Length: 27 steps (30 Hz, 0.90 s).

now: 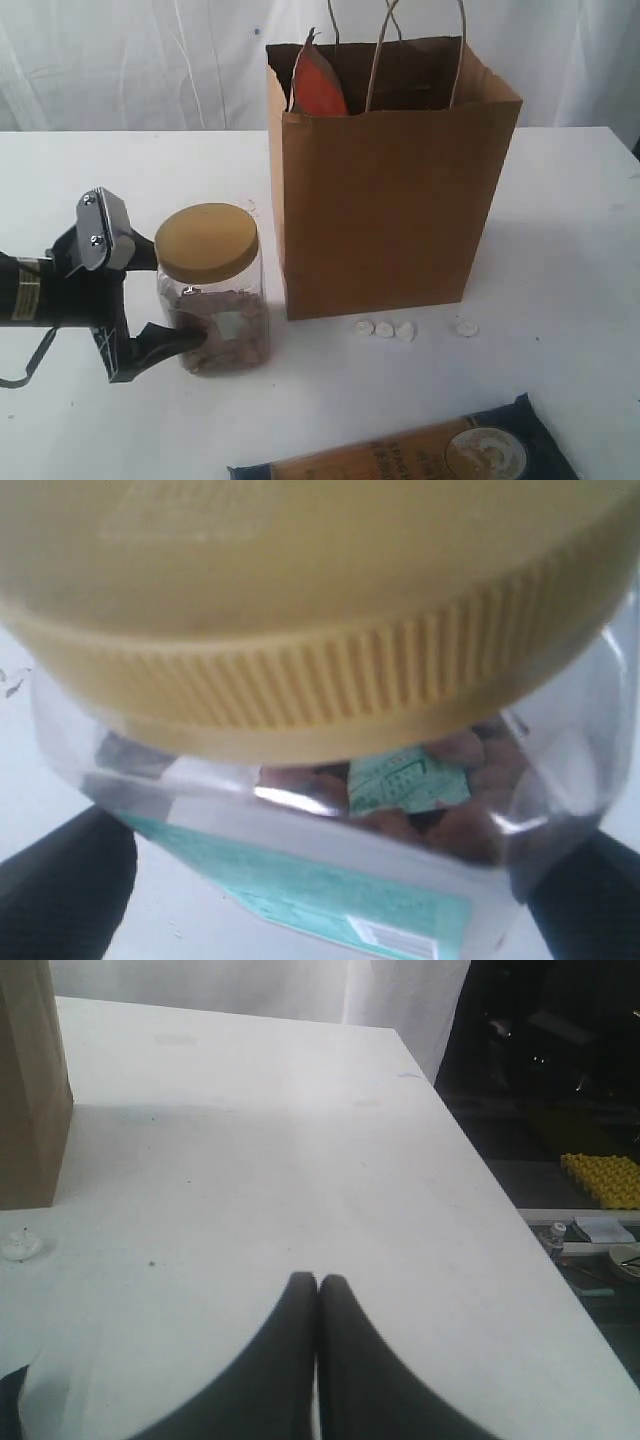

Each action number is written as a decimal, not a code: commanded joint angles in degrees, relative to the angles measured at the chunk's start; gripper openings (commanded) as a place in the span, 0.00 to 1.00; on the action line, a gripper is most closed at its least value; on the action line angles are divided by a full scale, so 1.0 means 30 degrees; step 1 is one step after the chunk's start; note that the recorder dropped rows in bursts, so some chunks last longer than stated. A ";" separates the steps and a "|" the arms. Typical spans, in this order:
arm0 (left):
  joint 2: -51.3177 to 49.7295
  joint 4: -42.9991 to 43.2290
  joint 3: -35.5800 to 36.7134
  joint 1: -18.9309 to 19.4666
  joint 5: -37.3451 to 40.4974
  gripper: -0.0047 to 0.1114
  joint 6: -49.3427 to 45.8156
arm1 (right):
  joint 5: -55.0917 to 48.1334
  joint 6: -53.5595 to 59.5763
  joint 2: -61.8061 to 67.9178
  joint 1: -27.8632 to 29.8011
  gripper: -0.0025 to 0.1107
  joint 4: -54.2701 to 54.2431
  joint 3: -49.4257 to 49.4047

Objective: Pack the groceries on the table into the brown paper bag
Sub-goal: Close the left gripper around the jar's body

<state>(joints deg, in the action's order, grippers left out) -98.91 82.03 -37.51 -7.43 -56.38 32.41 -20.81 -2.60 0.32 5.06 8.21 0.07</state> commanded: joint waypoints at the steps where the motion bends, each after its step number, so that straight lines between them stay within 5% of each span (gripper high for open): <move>1: -0.1016 0.0824 -0.0745 -0.0014 -0.1102 0.94 0.0415 | 0.0205 0.0076 -0.0106 0.0014 0.02 0.0170 -0.0025; 5: -0.1692 0.1145 -0.1096 -0.0014 -0.3679 0.94 0.1718 | 0.0205 0.0075 -0.0106 0.0014 0.02 0.0130 -0.0025; 21: -0.1692 0.0600 -0.1096 -0.0058 -0.2427 0.94 0.1855 | 0.0170 0.0075 -0.0106 0.0014 0.02 0.0130 -0.0025; 24: -0.1692 0.0566 -0.1096 -0.0058 -0.2380 0.83 0.2201 | 0.0170 0.0075 -0.0106 0.0014 0.02 0.0130 -0.0025; 27: -0.1692 0.0626 -0.1096 -0.0058 -0.2355 0.59 0.2201 | 0.0208 0.0075 -0.0106 0.0014 0.02 0.0130 -0.0025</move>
<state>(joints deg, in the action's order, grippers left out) -104.24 84.33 -40.67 -7.43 -63.66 38.30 -20.81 -2.46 0.32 5.06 8.21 0.07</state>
